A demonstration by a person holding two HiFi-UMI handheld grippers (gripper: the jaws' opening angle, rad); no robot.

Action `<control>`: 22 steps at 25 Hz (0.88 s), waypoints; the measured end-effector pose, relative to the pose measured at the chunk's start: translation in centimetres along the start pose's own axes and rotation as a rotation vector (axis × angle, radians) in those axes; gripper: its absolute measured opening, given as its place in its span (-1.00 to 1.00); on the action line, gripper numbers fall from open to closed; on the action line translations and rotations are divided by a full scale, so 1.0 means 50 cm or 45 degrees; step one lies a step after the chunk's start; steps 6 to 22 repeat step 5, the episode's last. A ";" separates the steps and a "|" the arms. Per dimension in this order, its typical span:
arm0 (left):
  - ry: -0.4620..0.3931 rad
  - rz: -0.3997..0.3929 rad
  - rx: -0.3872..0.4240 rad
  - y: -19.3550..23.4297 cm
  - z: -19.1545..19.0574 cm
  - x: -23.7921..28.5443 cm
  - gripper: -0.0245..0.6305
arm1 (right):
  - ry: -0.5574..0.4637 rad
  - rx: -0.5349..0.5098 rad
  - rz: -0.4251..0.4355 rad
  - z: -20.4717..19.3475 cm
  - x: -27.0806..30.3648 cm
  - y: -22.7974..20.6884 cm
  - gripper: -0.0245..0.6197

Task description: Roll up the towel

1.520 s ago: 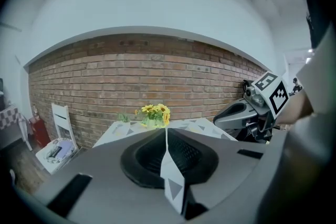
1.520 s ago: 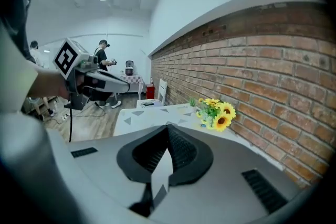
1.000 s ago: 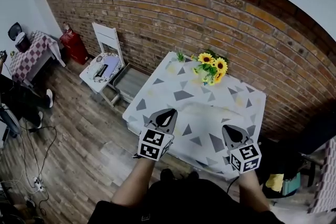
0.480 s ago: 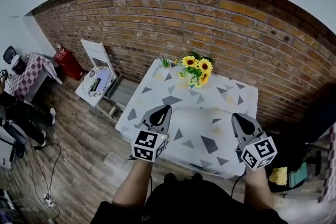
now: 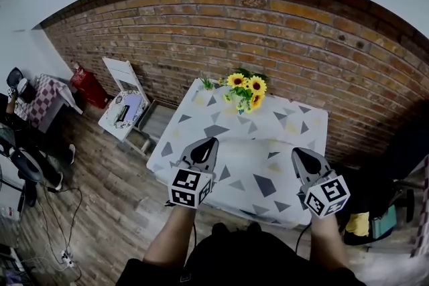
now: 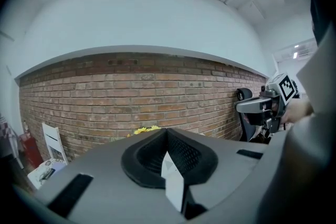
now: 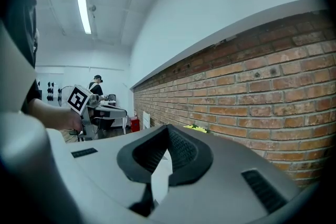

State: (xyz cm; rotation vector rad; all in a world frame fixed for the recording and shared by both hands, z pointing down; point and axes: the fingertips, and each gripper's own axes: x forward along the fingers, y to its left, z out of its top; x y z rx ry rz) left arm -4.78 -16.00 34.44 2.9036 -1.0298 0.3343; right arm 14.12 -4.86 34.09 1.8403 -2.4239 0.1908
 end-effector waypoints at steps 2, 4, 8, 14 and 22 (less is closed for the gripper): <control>0.006 0.010 -0.004 -0.003 -0.001 0.002 -0.87 | 0.007 0.004 0.013 -0.004 -0.002 -0.004 -0.88; 0.012 0.018 -0.008 -0.006 -0.002 0.006 -0.87 | 0.014 0.011 0.026 -0.007 -0.003 -0.008 -0.88; 0.016 0.021 -0.009 -0.009 -0.002 0.008 -0.87 | 0.018 0.014 0.033 -0.009 -0.004 -0.011 -0.88; 0.016 0.021 -0.009 -0.009 -0.002 0.008 -0.87 | 0.018 0.014 0.033 -0.009 -0.004 -0.011 -0.88; 0.016 0.021 -0.009 -0.009 -0.002 0.008 -0.87 | 0.018 0.014 0.033 -0.009 -0.004 -0.011 -0.88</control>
